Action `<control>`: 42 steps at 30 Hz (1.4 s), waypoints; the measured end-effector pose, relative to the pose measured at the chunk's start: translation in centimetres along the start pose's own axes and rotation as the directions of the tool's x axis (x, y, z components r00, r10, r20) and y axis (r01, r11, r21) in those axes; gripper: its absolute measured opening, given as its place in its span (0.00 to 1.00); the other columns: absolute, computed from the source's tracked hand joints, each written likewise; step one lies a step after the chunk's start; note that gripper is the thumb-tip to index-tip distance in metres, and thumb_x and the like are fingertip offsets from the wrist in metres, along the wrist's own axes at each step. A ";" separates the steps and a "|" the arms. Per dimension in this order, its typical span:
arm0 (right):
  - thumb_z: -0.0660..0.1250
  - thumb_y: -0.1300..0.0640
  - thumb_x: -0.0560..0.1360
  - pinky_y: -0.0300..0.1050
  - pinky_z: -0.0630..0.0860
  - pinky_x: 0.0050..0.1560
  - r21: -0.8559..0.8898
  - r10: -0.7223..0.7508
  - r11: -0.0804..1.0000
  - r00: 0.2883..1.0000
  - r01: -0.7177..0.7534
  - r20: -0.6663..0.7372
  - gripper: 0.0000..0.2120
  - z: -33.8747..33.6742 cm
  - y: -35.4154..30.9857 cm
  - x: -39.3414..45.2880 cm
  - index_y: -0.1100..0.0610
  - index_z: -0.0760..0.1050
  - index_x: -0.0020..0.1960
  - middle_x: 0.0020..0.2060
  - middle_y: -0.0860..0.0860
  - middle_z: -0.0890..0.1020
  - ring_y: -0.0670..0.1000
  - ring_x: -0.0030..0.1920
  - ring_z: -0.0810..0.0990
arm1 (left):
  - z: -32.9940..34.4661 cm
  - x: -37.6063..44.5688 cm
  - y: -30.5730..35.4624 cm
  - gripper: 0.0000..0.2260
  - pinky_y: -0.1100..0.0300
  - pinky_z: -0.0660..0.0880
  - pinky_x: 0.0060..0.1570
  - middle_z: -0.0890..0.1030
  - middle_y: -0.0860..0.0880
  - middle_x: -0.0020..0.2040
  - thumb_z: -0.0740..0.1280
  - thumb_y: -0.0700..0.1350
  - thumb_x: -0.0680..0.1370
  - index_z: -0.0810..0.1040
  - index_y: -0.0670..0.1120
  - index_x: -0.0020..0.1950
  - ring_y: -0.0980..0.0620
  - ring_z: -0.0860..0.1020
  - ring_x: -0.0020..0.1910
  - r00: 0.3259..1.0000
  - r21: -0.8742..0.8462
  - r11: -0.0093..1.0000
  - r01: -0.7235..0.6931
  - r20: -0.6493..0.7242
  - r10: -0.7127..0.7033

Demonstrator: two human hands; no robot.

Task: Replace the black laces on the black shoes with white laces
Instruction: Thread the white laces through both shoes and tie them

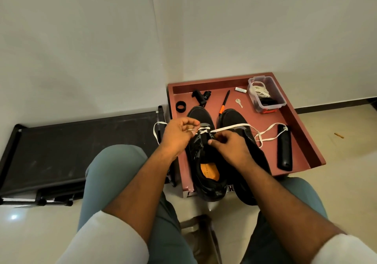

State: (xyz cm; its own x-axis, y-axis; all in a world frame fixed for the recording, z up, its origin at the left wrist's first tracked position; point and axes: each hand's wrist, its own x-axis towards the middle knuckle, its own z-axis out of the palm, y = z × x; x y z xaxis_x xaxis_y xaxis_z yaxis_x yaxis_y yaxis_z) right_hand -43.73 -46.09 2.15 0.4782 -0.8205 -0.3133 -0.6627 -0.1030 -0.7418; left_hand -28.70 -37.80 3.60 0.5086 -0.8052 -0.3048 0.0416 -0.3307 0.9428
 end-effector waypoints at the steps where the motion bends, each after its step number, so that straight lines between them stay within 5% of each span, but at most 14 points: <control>1: 0.73 0.52 0.72 0.39 0.73 0.51 -0.024 -0.004 1.000 1.000 0.004 0.011 0.13 0.4 0.0 -0.1 0.55 0.80 0.55 0.46 0.46 0.81 0.46 0.48 0.78 | 0.2 0.3 -0.3 0.13 0.62 0.79 0.53 0.84 0.46 0.48 0.65 0.31 0.77 0.80 0.49 0.48 0.51 0.83 0.51 0.999 0.058 0.998 -0.016 -0.040 0.018; 7: 0.70 0.54 0.75 0.45 0.75 0.52 -0.181 -0.035 0.983 0.997 0.021 -0.073 0.13 1.6 -0.3 0.2 0.54 0.80 0.58 0.51 0.51 0.84 0.53 0.53 0.81 | 1.2 1.2 -1.3 0.08 0.60 0.76 0.28 0.83 0.50 0.46 0.67 0.41 0.79 0.71 0.52 0.53 0.49 0.79 0.25 0.992 0.237 0.963 -0.124 0.018 0.124; 10: 0.66 0.55 0.77 0.47 0.75 0.54 -0.232 -0.037 0.973 0.996 0.018 -0.075 0.11 1.3 -0.4 0.5 0.53 0.80 0.58 0.50 0.53 0.84 0.57 0.53 0.80 | 1.8 1.7 -1.8 0.04 0.59 0.72 0.24 0.84 0.50 0.40 0.68 0.43 0.78 0.74 0.50 0.49 0.49 0.76 0.21 0.994 0.307 0.945 -0.112 0.040 0.104; 14: 0.65 0.55 0.77 0.48 0.75 0.59 -0.222 -0.012 0.975 0.999 0.001 -0.045 0.12 0.9 -0.1 1.2 0.50 0.80 0.60 0.53 0.52 0.84 0.55 0.56 0.80 | 2.5 2.1 -2.6 0.01 0.56 0.78 0.31 0.83 0.52 0.36 0.71 0.45 0.76 0.82 0.49 0.46 0.55 0.76 0.24 0.997 0.412 0.908 -0.070 -0.006 0.080; 18: 0.65 0.57 0.78 0.48 0.75 0.59 -0.216 -0.009 0.976 0.999 -0.002 -0.047 0.12 1.0 -0.1 1.5 0.49 0.80 0.60 0.53 0.51 0.84 0.53 0.56 0.80 | 3.2 2.5 -2.8 0.05 0.51 0.80 0.43 0.84 0.51 0.39 0.70 0.47 0.76 0.85 0.50 0.48 0.51 0.81 0.38 0.991 0.620 0.777 -0.113 0.019 0.129; 27: 0.63 0.58 0.79 0.48 0.73 0.60 -0.223 0.011 0.975 0.998 -0.024 -0.056 0.13 1.0 -0.1 1.5 0.50 0.80 0.61 0.55 0.51 0.83 0.53 0.57 0.79 | 3.7 2.5 -1.8 0.04 0.52 0.79 0.42 0.80 0.49 0.39 0.66 0.43 0.76 0.81 0.47 0.45 0.48 0.80 0.40 0.987 0.788 0.595 -0.158 0.109 0.118; 35: 0.63 0.57 0.79 0.49 0.74 0.60 -0.222 0.019 0.975 1.000 -0.024 -0.023 0.13 1.0 0.0 1.3 0.49 0.79 0.61 0.55 0.51 0.83 0.53 0.57 0.79 | 4.3 2.7 -2.3 0.08 0.53 0.78 0.41 0.77 0.51 0.35 0.65 0.43 0.77 0.74 0.49 0.38 0.48 0.79 0.38 0.988 0.778 0.613 -0.140 0.073 0.133; 42: 0.65 0.52 0.78 0.48 0.75 0.55 -0.176 0.023 0.984 0.999 -0.018 0.029 0.10 0.9 0.2 1.5 0.48 0.80 0.57 0.48 0.48 0.83 0.51 0.51 0.80 | 4.3 3.0 -3.6 0.05 0.51 0.79 0.42 0.80 0.49 0.38 0.66 0.42 0.77 0.80 0.45 0.42 0.48 0.80 0.39 0.985 0.696 0.699 -0.166 0.093 0.142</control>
State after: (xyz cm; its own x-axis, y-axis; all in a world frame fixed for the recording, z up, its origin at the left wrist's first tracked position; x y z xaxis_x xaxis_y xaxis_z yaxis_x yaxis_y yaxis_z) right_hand -42.61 -46.79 1.00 0.4792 -0.8060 -0.3474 -0.7621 -0.1858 -0.6202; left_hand -31.00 -41.09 -1.31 0.4275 -0.8862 -0.1787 -0.6537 -0.4395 0.6160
